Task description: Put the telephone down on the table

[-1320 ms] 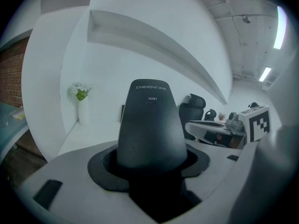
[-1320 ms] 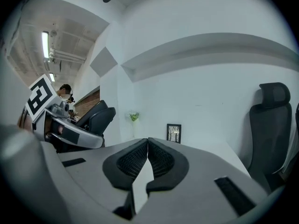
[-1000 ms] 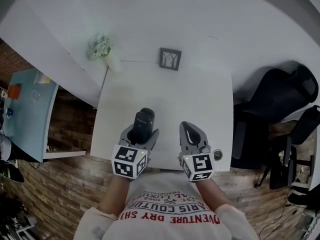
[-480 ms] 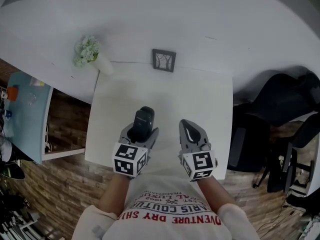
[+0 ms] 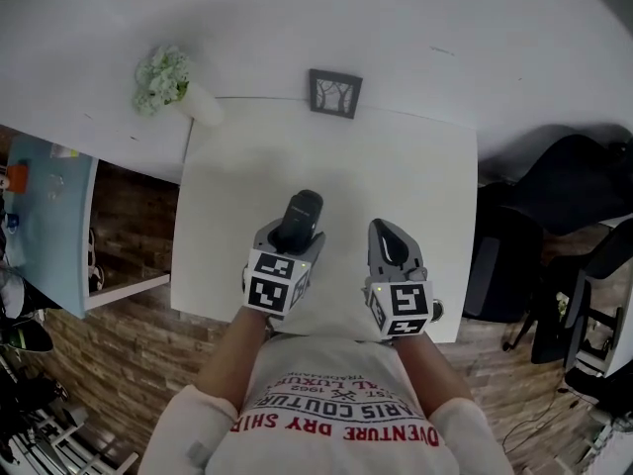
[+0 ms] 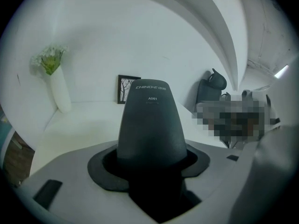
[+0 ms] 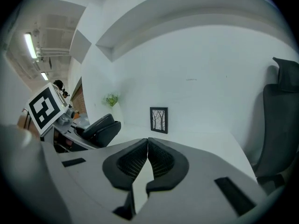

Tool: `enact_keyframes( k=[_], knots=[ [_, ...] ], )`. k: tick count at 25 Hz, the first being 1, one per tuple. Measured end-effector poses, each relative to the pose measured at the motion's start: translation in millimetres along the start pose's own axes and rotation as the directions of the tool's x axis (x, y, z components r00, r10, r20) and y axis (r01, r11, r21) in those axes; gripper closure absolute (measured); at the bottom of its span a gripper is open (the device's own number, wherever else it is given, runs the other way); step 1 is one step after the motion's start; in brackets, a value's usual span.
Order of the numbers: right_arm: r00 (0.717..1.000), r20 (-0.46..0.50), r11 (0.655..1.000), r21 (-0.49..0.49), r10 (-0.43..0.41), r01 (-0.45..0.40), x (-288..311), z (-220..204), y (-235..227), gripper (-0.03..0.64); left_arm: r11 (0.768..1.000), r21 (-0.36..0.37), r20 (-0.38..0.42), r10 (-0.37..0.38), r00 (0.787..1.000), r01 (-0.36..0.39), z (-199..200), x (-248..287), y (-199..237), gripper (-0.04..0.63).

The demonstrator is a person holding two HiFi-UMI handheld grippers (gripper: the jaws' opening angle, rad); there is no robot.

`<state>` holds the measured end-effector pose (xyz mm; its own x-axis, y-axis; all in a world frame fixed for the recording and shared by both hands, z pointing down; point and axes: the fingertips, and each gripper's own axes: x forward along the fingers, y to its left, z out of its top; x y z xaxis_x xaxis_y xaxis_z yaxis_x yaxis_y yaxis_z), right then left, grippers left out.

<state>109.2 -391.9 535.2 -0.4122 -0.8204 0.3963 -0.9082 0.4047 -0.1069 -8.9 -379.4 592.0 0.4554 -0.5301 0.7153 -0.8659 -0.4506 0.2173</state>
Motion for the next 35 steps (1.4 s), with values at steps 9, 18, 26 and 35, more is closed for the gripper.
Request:
enact_keyframes(
  k=[9, 18, 26, 35],
  knots=[
    [0.996, -0.069, 0.998, 0.042, -0.048, 0.051, -2.0, -25.5, -8.4, 0.592, 1.000, 0.010, -0.149, 0.006, 0.989, -0.004, -37.8, 47.3, 15.0, 0.311],
    [0.991, -0.102, 0.995, 0.034, -0.092, 0.095, -1.9, -34.3, -10.5, 0.592, 1.000, 0.023, -0.255, 0.001, 0.967, 0.006, -49.0, 72.8, 9.0, 0.311],
    [0.988, -0.136, 0.995, 0.047, -0.076, 0.084, 24.0, -47.7, -11.6, 0.592, 0.999, 0.042, -0.359, 0.003, 0.933, 0.013, -57.7, 95.4, 16.3, 0.311],
    [0.988, -0.137, 0.995, 0.060, -0.074, 0.083, 15.2, -46.1, -13.7, 0.592, 0.993, 0.119, -0.382, 0.067, 0.922, -0.023, -60.6, 91.6, 13.1, 0.311]
  ],
)
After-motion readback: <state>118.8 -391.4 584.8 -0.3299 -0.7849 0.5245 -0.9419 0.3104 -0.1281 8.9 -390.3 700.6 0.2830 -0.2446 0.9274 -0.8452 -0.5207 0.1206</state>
